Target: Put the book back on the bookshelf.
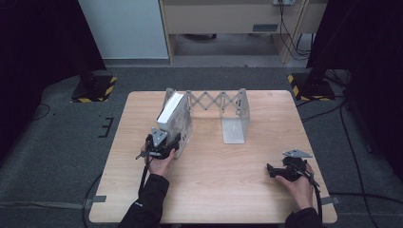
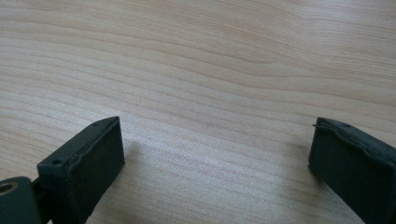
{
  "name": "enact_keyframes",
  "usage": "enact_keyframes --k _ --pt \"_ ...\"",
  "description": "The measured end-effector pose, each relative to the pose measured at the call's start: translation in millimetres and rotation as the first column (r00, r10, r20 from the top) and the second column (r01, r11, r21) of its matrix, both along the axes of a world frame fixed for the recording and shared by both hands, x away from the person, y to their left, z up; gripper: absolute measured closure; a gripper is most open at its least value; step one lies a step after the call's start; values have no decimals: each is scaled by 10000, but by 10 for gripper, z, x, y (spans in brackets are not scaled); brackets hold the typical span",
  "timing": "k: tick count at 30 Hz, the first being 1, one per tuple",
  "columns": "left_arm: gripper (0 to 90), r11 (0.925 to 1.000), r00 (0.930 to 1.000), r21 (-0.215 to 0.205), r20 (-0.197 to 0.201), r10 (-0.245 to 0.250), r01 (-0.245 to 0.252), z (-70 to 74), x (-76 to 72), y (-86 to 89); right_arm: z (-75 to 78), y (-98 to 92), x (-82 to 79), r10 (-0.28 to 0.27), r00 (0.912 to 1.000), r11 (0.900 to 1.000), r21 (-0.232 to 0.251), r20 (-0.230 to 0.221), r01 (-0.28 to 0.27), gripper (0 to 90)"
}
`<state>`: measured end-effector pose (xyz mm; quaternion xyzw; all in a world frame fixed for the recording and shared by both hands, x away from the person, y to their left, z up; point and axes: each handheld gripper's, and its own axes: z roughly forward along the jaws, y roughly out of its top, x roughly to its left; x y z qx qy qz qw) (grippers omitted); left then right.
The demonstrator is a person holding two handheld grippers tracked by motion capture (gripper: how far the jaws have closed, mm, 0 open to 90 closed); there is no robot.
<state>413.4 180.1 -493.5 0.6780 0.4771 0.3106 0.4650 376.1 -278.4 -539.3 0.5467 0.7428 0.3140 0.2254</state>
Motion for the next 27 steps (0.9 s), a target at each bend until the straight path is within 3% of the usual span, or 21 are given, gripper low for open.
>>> enact_keyframes --k 8,14,18,21,27 --pt "506 9998 9998 104 105 140 -141 -6 73 -17 -1 -2 1 17 10000 10000 -11 16 -17 37" --pt "495 9998 9997 -51 161 198 -198 -26 127 -51 1 -2 3 34 10000 10000 -17 -11 -34 37" --pt "451 9981 9999 -612 -56 -96 92 -42 102 -14 1 -1 2 29 10000 10000 -9 -20 -29 37" --pt "409 9967 9990 -756 -328 -313 287 -15 53 18 0 -1 2 30 10000 10000 -14 -14 -30 37" --pt "407 9925 9975 -1040 -223 -663 637 -4 -63 71 1 -1 1 30 10000 10000 -11 -18 -30 37"
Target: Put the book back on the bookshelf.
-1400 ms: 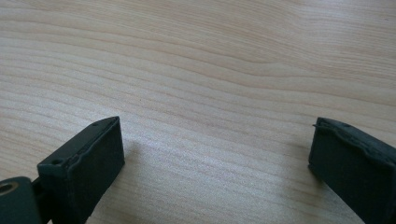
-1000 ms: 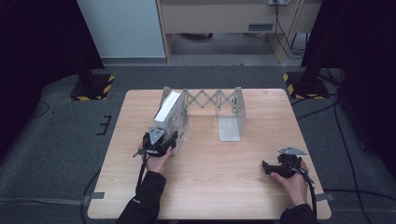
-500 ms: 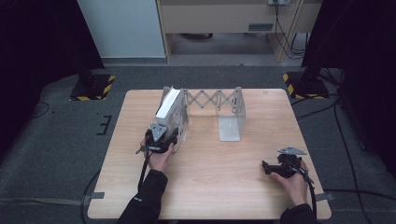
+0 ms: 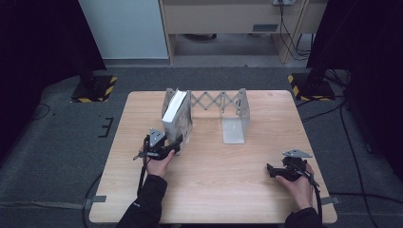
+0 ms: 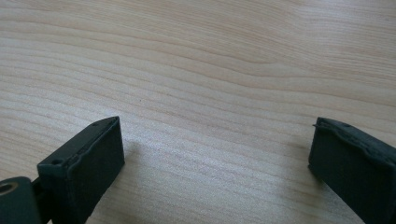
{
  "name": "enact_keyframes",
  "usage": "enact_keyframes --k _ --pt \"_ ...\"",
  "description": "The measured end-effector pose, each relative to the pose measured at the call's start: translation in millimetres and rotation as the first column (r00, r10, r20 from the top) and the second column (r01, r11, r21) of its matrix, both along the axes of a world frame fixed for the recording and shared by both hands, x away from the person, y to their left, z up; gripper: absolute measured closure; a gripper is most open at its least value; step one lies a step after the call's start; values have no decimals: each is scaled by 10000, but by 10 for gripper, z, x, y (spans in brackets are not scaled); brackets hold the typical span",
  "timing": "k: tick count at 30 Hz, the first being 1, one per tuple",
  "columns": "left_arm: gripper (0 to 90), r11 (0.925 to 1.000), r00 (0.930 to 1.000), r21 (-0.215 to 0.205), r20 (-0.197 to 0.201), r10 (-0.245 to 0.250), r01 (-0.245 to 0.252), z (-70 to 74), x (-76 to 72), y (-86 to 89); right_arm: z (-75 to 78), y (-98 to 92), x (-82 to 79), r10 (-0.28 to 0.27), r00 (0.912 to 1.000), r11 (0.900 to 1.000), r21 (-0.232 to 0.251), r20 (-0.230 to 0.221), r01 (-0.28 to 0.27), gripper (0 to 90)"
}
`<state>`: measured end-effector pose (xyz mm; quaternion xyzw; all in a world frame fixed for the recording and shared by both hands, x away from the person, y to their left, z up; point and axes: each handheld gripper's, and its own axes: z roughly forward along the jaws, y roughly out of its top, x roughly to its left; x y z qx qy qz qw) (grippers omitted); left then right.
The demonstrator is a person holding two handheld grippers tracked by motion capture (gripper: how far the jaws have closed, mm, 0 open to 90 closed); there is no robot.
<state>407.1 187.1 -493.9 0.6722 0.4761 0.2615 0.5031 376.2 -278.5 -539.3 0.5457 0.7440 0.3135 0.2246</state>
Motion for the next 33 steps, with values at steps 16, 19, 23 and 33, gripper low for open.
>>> enact_keyframes --k 16,19,23,33 --pt "422 9996 9998 -271 -217 -29 23 32 20 -78 0 -1 1 11 10000 10000 -15 12 -11 37" --pt "408 9994 9997 -356 -229 -43 35 24 55 -123 0 -2 2 13 10000 10000 -19 15 -13 37" --pt "392 9994 9998 -328 -157 -83 78 17 100 -173 0 1 -1 0 10000 10000 -23 15 0 40" --pt "392 9994 9999 -355 -134 -45 40 15 162 -178 0 2 -1 1 10000 10000 -22 15 -1 40"
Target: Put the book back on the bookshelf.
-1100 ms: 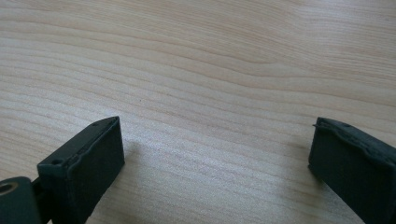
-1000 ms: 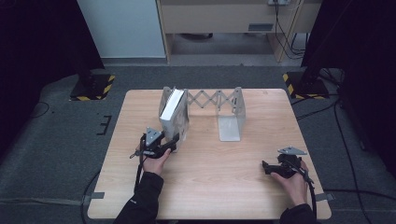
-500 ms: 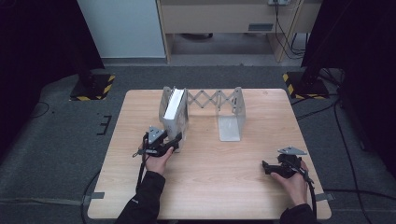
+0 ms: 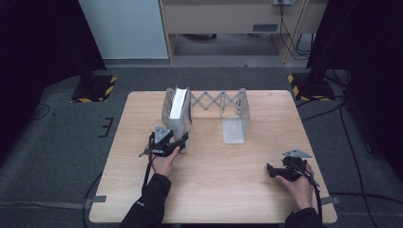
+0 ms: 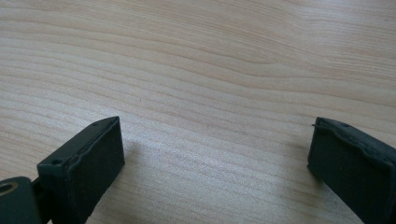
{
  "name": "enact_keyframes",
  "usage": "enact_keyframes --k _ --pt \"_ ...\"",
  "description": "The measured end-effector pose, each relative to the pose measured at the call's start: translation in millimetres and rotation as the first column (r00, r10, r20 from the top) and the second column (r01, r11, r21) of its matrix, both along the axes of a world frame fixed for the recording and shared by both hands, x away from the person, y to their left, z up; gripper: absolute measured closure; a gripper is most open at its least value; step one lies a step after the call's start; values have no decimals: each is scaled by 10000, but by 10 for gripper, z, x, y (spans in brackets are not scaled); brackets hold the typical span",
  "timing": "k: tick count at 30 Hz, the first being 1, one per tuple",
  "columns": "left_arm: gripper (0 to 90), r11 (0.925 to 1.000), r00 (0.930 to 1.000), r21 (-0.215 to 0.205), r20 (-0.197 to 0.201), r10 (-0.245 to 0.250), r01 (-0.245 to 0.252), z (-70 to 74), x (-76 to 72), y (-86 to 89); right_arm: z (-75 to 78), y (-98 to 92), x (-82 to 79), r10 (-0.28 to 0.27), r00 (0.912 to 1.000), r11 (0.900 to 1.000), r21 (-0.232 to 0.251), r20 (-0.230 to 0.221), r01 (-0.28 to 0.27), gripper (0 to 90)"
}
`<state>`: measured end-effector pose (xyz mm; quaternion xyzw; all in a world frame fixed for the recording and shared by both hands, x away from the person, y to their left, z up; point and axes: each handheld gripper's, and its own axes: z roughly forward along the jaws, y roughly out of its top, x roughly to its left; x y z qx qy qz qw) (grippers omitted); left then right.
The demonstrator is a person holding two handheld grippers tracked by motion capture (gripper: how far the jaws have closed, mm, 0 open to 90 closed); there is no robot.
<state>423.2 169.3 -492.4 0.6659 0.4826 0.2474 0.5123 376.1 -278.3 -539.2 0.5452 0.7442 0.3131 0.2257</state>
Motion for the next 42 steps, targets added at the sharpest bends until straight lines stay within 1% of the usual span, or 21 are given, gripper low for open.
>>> enact_keyframes --k 5,8,11,16,17,20,23,26,29,31,32,33,34,37,40,42 --pt "392 9998 10000 176 -23 -43 43 10 54 -33 0 0 0 2 10000 10000 0 -2 -2 39" --pt "392 9999 10000 150 -68 19 -18 14 90 -46 0 0 0 -1 10000 10000 0 -3 1 39" --pt "392 9999 9998 9 90 160 -160 -11 122 -59 0 0 0 1 10000 10000 4 -3 -1 39" --pt "393 9994 9993 -125 170 326 -324 -27 156 -66 0 0 0 1 10000 10000 3 -2 -1 39" --pt "393 9995 9993 -83 182 315 -314 -26 165 -69 0 0 1 2 10000 10000 3 -2 -2 39" --pt "391 9996 9996 11 56 289 -289 -7 206 -88 0 0 1 3 10000 10000 3 -1 -3 39" --pt "389 9995 9994 28 121 323 -324 -16 236 -112 0 0 1 1 10000 10000 5 -3 -1 40" --pt "383 9997 9997 136 161 201 -203 -21 231 -115 0 0 0 2 10000 10000 4 0 -2 40" --pt "386 9999 10000 111 24 86 -86 -18 190 -102 0 0 0 2 10000 10000 4 1 -2 39" --pt "395 9996 10000 268 -2 -39 39 -27 140 -86 0 0 0 1 10000 10000 1 1 -1 40" --pt "404 9997 10000 249 -14 -66 66 -35 118 -77 0 0 -1 12 10000 10000 0 -1 -12 40" --pt "417 9993 9999 359 -109 -125 129 -29 104 -64 0 0 0 0 10000 10000 0 5 0 40" --pt "436 9991 9998 381 -100 -154 158 -26 98 -55 0 0 -1 10 10000 10000 -1 -2 -10 40" --pt "441 9995 9999 304 -88 -105 108 -23 107 -55 0 1 -1 11 10000 10000 -7 5 -11 41" --pt "437 9995 10000 316 28 -26 25 -33 131 -80 1 1 -1 8 10000 10000 -3 -1 -8 41" --pt "436 9992 10000 390 -16 -38 39 -24 152 -89 1 1 -1 9 10000 10000 -5 -1 -9 41"
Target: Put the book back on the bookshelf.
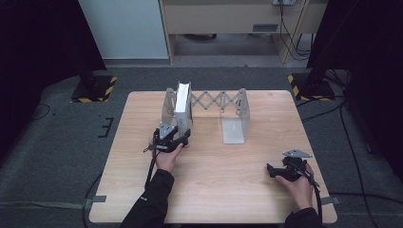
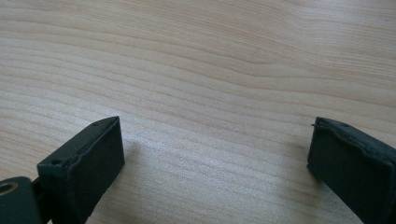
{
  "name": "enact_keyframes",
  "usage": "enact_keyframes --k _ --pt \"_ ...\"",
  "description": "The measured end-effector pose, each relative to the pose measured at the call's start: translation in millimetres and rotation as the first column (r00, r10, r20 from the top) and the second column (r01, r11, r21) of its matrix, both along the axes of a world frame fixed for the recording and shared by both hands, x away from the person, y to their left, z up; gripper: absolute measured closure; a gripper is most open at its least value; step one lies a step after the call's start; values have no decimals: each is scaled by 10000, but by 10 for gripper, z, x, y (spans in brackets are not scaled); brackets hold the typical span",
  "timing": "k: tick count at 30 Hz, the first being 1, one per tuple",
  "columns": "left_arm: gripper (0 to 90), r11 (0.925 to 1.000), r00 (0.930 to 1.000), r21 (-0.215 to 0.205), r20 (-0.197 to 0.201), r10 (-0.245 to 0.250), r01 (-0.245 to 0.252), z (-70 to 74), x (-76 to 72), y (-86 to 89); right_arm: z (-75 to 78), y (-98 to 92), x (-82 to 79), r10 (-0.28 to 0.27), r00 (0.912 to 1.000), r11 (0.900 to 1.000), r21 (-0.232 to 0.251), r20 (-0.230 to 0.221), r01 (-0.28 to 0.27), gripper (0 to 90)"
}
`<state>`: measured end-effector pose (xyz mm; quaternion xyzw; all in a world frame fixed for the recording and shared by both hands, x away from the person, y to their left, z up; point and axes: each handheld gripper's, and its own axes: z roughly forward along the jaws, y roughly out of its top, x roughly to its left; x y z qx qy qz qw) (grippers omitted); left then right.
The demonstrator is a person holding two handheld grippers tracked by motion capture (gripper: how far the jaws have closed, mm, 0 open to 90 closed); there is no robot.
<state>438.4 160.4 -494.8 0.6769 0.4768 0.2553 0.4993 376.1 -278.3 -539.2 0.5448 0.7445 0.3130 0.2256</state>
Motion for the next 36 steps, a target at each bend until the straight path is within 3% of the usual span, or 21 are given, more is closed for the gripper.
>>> enact_keyframes --k 12,15,19,21,24,27,32,36 --pt "423 10000 10000 -15 -25 -8 8 -2 66 -35 0 0 0 1 10000 10000 2 2 -1 41" --pt "389 9995 9997 -180 -18 -249 249 28 5 -17 0 0 0 3 10000 10000 0 4 -3 41" --pt "362 9985 9986 179 -121 -513 515 77 -147 44 0 0 0 3 10000 10000 1 3 -3 41" --pt "337 9970 9971 376 -380 -663 677 108 -215 88 0 0 0 4 10000 10000 4 3 -4 41" --pt "329 9964 9951 152 -543 -830 839 109 -320 164 -1 0 0 -1 10000 10000 0 7 1 41" --pt "313 9954 9913 211 -953 -910 934 62 -390 224 2 -2 -4 53 10000 10000 -15 28 -52 61" --pt "284 9930 9832 511 -1537 -980 1070 -70 -508 337 18 -18 -46 47 9996 9999 152 273 -51 212" --pt "261 9924 9803 643 -1744 -926 1051 -151 -615 499 85 -56 -69 -92 9979 10000 30 634 91 261"
